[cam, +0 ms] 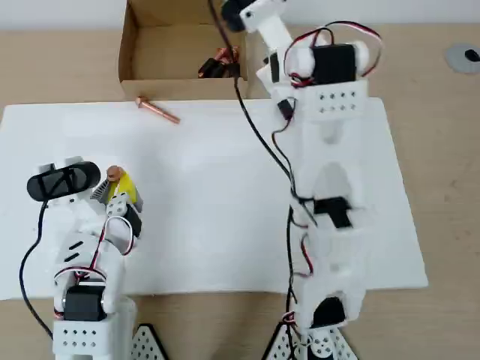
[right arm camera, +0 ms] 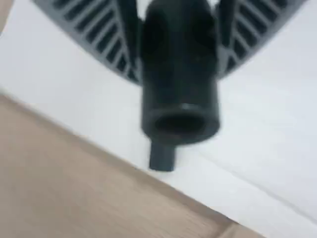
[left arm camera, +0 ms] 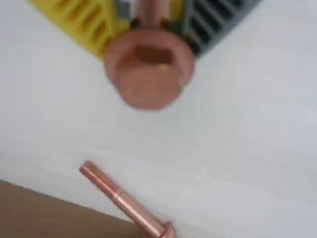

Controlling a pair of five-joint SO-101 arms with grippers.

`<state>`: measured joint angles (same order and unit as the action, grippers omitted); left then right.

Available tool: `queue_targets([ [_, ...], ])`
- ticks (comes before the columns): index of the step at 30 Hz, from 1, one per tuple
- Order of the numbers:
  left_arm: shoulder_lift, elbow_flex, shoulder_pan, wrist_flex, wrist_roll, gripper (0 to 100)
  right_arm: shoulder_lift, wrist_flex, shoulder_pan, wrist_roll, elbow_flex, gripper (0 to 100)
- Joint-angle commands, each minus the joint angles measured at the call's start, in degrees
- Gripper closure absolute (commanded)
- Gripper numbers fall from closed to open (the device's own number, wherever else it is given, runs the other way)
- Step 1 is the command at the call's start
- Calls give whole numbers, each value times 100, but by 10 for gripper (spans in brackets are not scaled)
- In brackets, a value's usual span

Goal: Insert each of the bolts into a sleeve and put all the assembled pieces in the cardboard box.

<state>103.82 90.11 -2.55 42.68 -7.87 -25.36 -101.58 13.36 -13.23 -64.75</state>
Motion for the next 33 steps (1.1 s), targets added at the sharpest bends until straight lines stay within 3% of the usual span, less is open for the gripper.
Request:
queue_targets([
  [1,22,-501,-53,-211,202,991,1824,-88,444,809,1086,989],
  [8,22,-2022,-88,-167,1213,995,5279,-53,2185,949,3688,989],
  [10,31,-2189,-88,-167,1389,995,6123,-44,2334,967,4497,989],
  [14,48,-2233,-53,-167,1705,995,7556,141,1745,958,6044,988],
  [21,57,-2646,-35,211,1829,995,9305,1758,435,976,8884,988],
  [29,31,-3226,466,1908,2022,993,11090,4607,462,949,12092,988],
  [33,22,-3481,738,2927,2242,994,11855,6013,980,967,13587,988],
])
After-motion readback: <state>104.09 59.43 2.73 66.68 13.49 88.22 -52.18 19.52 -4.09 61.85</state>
